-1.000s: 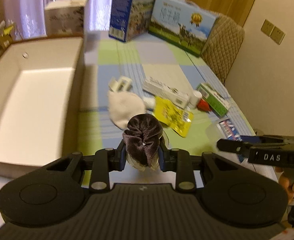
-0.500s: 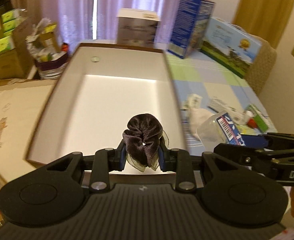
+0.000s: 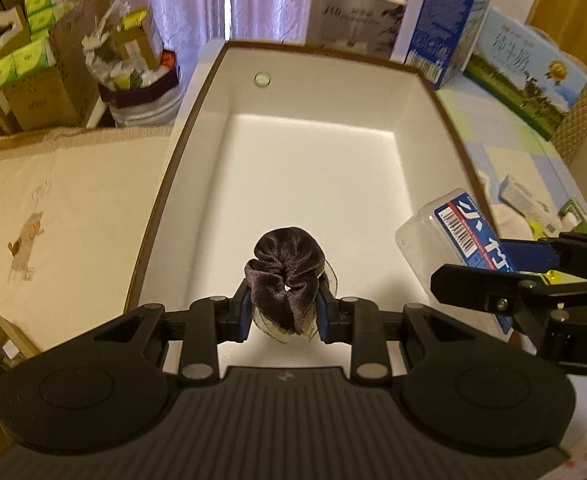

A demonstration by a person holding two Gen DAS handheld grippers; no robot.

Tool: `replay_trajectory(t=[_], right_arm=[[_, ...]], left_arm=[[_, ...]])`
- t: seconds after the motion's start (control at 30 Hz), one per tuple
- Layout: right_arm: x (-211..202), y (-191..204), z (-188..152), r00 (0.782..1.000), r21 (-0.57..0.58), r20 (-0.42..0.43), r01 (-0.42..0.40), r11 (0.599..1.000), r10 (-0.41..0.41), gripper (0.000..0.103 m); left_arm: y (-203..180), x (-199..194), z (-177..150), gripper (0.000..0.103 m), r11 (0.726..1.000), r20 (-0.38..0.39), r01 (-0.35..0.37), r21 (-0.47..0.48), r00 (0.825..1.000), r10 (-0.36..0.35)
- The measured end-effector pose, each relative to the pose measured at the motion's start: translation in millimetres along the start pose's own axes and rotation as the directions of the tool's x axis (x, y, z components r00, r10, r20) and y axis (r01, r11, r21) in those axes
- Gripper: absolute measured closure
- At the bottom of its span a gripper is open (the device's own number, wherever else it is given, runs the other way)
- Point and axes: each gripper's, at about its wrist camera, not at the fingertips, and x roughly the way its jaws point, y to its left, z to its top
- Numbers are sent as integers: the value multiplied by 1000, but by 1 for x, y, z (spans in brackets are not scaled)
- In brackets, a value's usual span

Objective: Organize objects
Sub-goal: 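Carry the scrunchie and floss box over the open cardboard box with both tools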

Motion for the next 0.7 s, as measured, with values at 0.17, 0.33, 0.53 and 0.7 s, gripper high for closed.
replay_trajectory(t=[0.17, 0.33, 0.53, 0.7], right_arm=[[17, -2, 0, 999, 1, -35, 38, 999, -38, 49], [26, -3, 0, 997, -8, -52, 60, 998, -61, 49], [31, 1, 1, 995, -33, -59, 82, 996, -84, 48], [33, 3, 1, 993, -53, -62, 97, 994, -100, 48]], left_arm=[[7, 19, -1, 77, 1000, -51, 13, 6, 999, -13], [7, 33, -1, 74, 999, -84, 27, 26, 996, -25], [4, 40, 0, 52, 998, -89, 36, 53, 996, -31], [5, 32, 1, 42, 996, -71, 48, 74, 997, -43]])
